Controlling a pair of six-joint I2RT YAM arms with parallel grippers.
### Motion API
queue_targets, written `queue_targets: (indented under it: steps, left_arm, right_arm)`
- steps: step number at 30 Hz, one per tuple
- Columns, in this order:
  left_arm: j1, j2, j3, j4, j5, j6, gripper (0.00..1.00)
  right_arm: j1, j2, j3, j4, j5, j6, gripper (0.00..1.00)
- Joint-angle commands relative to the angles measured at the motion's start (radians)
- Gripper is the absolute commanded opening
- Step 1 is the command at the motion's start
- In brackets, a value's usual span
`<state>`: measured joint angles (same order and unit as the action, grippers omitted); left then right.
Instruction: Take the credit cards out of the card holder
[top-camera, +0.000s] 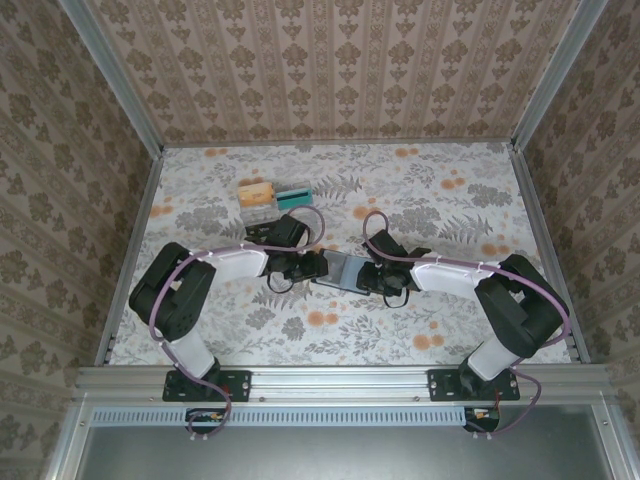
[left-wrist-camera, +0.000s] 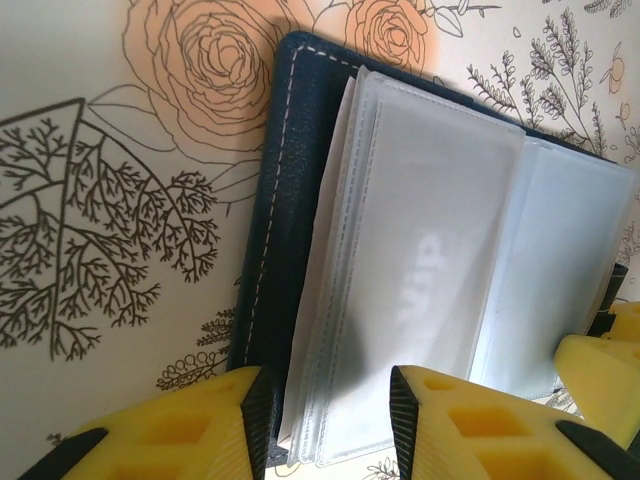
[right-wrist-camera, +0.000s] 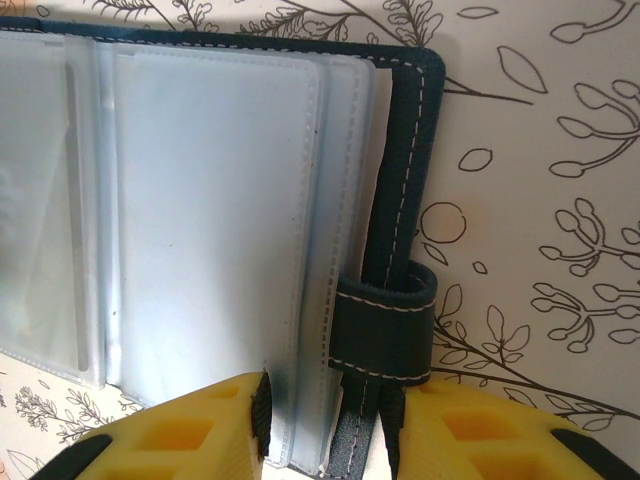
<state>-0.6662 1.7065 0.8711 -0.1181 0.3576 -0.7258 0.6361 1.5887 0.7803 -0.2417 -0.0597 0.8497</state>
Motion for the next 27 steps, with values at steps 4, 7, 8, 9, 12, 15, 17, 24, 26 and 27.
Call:
queue_targets:
  steps: [4, 7, 8, 9, 12, 15, 17, 24, 26, 27]
  left_arm:
    - [0.0, 0.01, 0.012, 0.032, 0.044, 0.016, 0.39]
    - [-0.001, -0.007, 0.007, 0.03, 0.037, 0.015, 0.39]
    - [-0.002, -0.014, 0.005, 0.035, 0.041, 0.019, 0.39]
    - [-0.003, -0.019, 0.003, 0.041, 0.048, 0.02, 0.39]
    - [-0.004, -0.028, 0.0, 0.066, 0.077, 0.021, 0.39]
    - [-0.01, -0.038, 0.003, 0.065, 0.085, 0.021, 0.39]
    - [-0.013, -0.043, 0.004, 0.073, 0.098, 0.022, 0.39]
    - [-0.002, -0.072, 0.019, -0.049, -0.014, 0.058, 0.4]
    - [0.014, -0.076, 0.024, -0.07, -0.026, 0.075, 0.4]
    - [0.021, -0.077, 0.028, -0.077, -0.028, 0.081, 0.4]
  right_arm:
    - [0.017, 0.028, -0.021, -0.022, -0.044, 0.017, 0.37]
    - [0.017, 0.028, -0.021, -0.022, -0.044, 0.017, 0.37]
    - [0.017, 0.027, -0.021, -0.023, -0.042, 0.017, 0.37]
    - [0.017, 0.027, -0.021, -0.023, -0.043, 0.017, 0.37]
    - [0.017, 0.029, -0.022, -0.023, -0.043, 0.016, 0.37]
    - [0.017, 0.03, -0.023, -0.02, -0.045, 0.02, 0.37]
    - [0.017, 0.029, -0.025, -0.019, -0.045, 0.021, 0.37]
    - [0.018, 0.027, -0.024, -0.021, -0.045, 0.022, 0.37]
    - [0.017, 0.025, -0.023, -0.027, -0.045, 0.02, 0.37]
    - [0.017, 0.023, -0.023, -0.028, -0.043, 0.019, 0.37]
